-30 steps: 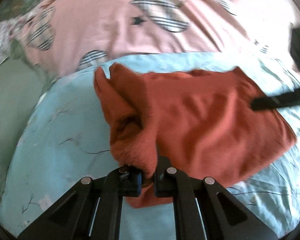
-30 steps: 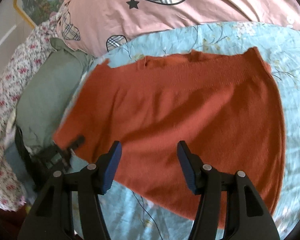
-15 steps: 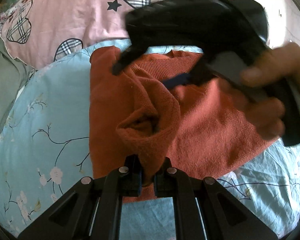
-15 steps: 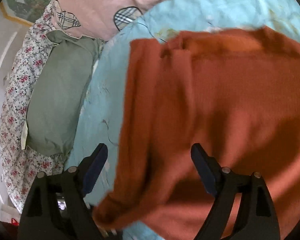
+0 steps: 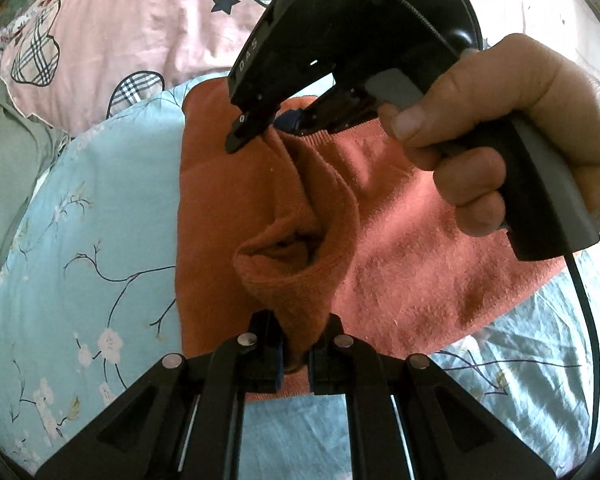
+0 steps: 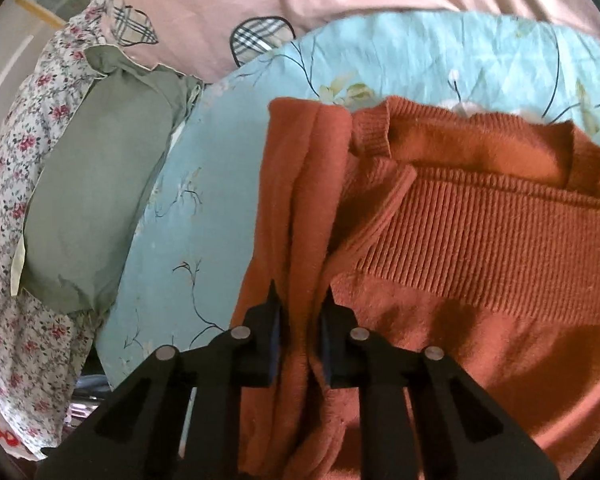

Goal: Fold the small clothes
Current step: 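Grasp the sweater with the right gripper while the left gripper holds its edge, then fold the sweater over with the right gripper while the left gripper releases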

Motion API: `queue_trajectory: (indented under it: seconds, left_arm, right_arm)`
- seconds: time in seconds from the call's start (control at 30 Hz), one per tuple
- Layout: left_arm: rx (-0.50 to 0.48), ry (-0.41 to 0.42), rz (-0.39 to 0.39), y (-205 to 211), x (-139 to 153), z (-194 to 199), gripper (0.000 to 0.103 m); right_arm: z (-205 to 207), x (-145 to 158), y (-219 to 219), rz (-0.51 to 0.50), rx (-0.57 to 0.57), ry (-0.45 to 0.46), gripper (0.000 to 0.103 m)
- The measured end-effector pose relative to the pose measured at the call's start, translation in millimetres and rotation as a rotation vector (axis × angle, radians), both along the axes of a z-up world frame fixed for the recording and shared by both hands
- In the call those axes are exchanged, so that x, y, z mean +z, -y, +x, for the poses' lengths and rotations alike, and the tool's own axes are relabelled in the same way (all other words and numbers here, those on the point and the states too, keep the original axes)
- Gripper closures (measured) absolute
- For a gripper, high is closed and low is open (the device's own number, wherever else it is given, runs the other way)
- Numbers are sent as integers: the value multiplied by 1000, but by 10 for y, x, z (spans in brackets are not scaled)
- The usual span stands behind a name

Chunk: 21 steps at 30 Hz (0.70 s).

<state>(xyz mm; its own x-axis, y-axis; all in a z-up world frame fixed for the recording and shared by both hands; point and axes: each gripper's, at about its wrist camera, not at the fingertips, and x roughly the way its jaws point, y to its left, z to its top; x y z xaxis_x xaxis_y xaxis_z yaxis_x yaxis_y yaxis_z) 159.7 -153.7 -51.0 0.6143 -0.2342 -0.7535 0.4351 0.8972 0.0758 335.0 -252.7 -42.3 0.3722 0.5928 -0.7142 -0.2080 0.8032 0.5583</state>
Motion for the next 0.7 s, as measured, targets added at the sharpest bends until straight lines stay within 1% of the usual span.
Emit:
queue_trajectory:
  seconds: [0.13, 0.27, 0.4, 0.5, 0.6, 0.7]
  left_arm:
    - [-8, -3, -10, 36, 85, -41, 97]
    - [-40, -10, -37, 160, 225, -101, 97]
    - [-119, 1, -64, 491, 412, -228, 97]
    - [-176, 7, -73, 765, 479, -318, 97]
    - [-241, -5, -80, 1090, 457, -406, 97]
    - [-293, -36, -78, 1427, 371, -484, 97]
  right_arm:
    - [-66, 115, 78, -12, 0, 21, 86]
    - [-187, 273, 294, -50, -13, 44, 87]
    - [-392, 463, 631, -107, -39, 70, 87]
    - [-583, 579, 913, -171, -72, 86, 87]
    - [-749, 525, 1240, -230, -120, 64, 87]
    - [-844, 321, 1548, -264, -180, 13, 87]
